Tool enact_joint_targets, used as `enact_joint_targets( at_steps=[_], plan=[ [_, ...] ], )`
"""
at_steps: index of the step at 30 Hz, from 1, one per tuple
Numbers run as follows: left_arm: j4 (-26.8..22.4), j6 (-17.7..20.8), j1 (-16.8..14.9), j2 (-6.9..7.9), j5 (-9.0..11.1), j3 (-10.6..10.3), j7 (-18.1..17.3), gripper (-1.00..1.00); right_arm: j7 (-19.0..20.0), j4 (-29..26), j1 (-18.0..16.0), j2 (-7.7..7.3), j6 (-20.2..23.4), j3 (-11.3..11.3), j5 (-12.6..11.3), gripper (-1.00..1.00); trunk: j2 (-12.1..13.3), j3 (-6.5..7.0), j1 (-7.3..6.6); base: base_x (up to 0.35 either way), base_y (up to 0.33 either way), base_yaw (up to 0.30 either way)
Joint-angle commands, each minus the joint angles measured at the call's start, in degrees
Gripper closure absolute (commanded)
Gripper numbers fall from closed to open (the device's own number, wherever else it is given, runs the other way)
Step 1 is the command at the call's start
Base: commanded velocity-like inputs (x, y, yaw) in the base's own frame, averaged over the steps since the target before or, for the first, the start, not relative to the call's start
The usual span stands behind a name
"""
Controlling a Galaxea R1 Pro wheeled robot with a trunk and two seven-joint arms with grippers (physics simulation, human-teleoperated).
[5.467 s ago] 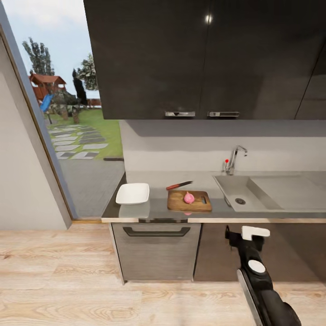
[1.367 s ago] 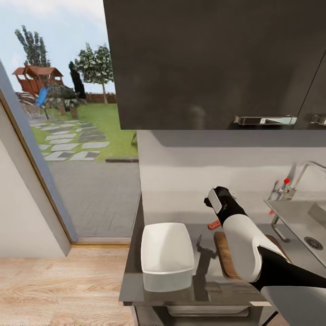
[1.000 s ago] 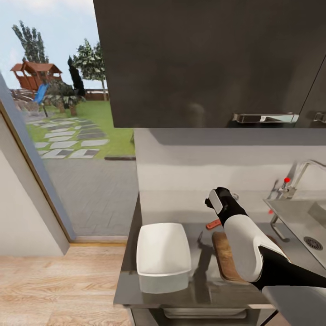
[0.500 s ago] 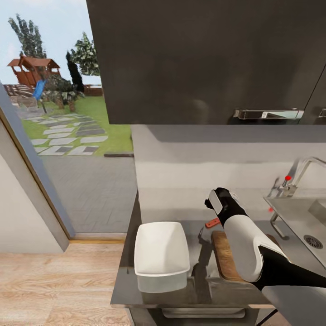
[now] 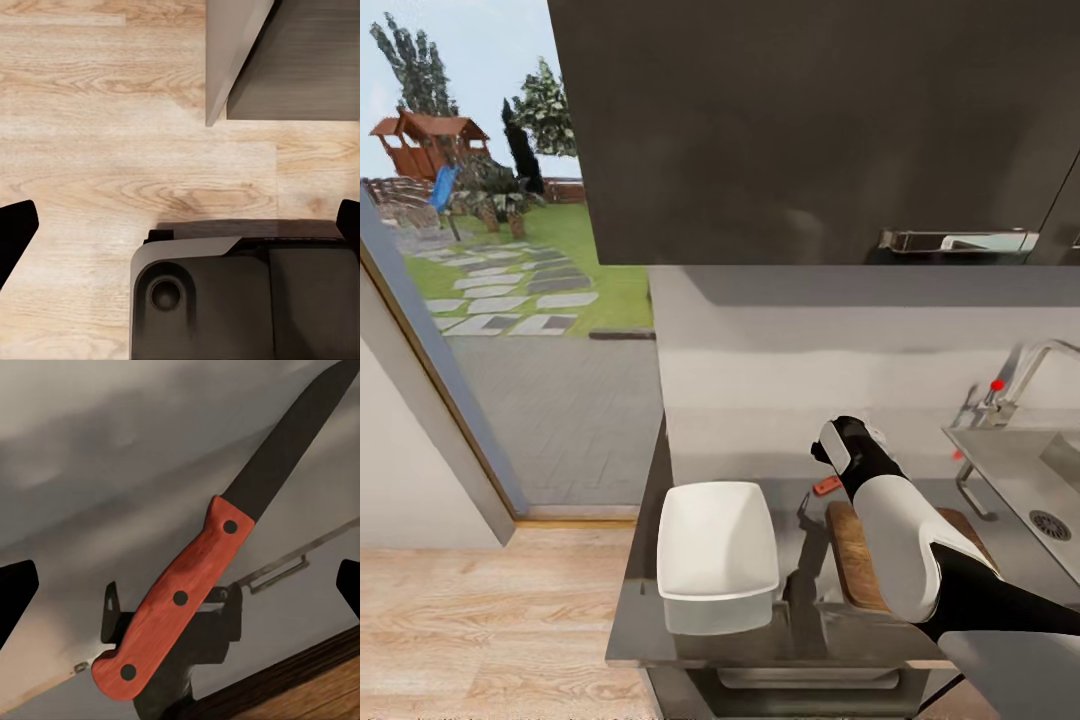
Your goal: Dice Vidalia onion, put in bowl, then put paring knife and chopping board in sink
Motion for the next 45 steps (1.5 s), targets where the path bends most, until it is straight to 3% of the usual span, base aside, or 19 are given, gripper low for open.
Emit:
enact_joint_targets(
  at_steps=[1,45],
  plan=[
    [-0.1,-0.1,0.0,0.01,0.2,-0.1,0.1,-1.00,-0.1,-0.1,0.0,0.06,0.3,-0.2,0.1,-1.00,-0.1,-0.20,0.03,-0.001,0.000,0.000],
    [0.8,-0.1,0.0,-0.25,0.1,-0.2,0.1,-1.00,-0.1,0.0,0.0,0.06,0.3,-0.2,0.0,-1.00,-0.1,-4.21,0.03,0.000,0.000,0.000]
  ],
)
